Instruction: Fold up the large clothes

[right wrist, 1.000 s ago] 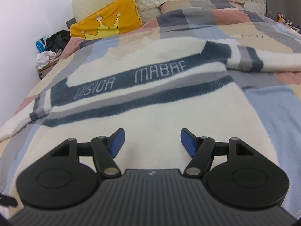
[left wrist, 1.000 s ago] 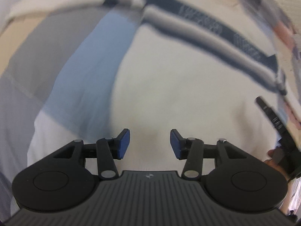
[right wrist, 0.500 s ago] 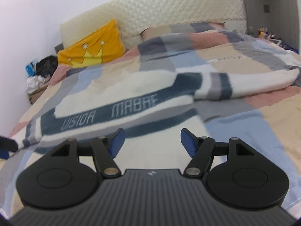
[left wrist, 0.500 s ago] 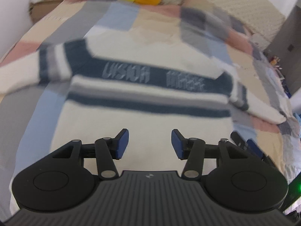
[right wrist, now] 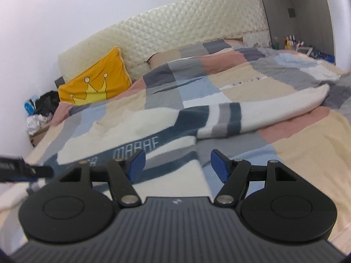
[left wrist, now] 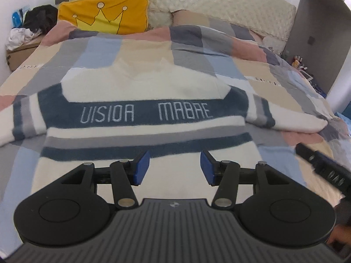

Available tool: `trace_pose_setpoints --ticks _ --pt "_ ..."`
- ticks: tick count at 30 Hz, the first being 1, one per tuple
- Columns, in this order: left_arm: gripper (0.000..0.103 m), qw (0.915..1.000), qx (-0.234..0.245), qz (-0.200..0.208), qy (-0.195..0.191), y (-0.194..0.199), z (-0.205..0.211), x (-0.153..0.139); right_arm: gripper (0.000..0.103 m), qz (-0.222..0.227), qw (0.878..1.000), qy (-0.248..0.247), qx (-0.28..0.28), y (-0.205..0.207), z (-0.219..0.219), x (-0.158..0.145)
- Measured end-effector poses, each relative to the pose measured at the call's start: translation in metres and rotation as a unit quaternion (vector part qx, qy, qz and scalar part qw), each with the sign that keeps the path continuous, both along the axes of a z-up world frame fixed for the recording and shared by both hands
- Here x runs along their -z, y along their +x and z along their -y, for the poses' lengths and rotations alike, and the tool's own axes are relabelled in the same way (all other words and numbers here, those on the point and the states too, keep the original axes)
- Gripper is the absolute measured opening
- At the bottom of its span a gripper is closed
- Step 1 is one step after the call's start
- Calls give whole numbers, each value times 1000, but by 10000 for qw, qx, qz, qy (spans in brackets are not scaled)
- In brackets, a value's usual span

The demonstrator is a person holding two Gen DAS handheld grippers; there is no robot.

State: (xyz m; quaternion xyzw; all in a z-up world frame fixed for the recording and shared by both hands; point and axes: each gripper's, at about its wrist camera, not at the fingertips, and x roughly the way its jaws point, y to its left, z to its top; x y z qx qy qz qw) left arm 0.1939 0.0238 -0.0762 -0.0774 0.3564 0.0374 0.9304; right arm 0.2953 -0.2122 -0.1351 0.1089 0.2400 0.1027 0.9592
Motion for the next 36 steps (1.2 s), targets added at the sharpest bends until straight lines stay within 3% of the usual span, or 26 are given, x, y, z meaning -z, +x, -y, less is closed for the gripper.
trace_pose_setpoints --ticks 10,17,24,27,31,36 --pt "58 9995 117 293 30 -18 -13 33 68 -184 9997 98 162 12 12 7" --pt "58 9998 -85 39 -194 -24 -44 55 68 -374 9972 469 451 43 21 9" --pt "58 9979 -308 -197 -532 -21 -68 70 69 -694 9872 1231 737 76 34 25" --pt "58 9980 -308 -182 -526 -20 -70 70 69 -714 9873 1138 852 93 40 28" --pt "58 9983 -264 -162 -488 -19 -69 70 69 -644 9892 748 1087 119 63 34" --pt "58 9991 -235 -153 -330 -16 -66 72 69 -773 9769 1275 1531 146 118 61"
